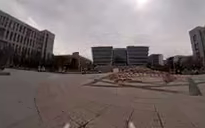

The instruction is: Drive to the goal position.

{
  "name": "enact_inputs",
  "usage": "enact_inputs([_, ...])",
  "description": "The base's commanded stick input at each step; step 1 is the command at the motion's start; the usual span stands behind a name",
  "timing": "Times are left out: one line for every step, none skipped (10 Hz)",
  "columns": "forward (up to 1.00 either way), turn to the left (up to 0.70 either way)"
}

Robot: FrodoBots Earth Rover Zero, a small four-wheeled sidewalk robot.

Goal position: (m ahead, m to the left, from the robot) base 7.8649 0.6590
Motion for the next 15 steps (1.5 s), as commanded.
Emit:
enact_inputs([0.70, 0.00])
enact_inputs([0.70, 0.00])
enact_inputs([0.70, 0.00])
enact_inputs([0.70, 0.00])
enact_inputs([0.70, 0.00])
enact_inputs([0.70, 0.00])
enact_inputs([0.70, 0.00])
enact_inputs([0.70, 0.00])
enact_inputs([0.70, 0.00])
enact_inputs([0.70, 0.00])
enact_inputs([0.70, 0.00])
enact_inputs([0.70, 0.00])
enact_inputs([0.70, 0.00])
enact_inputs([0.70, 0.00])
enact_inputs([0.70, 0.00])
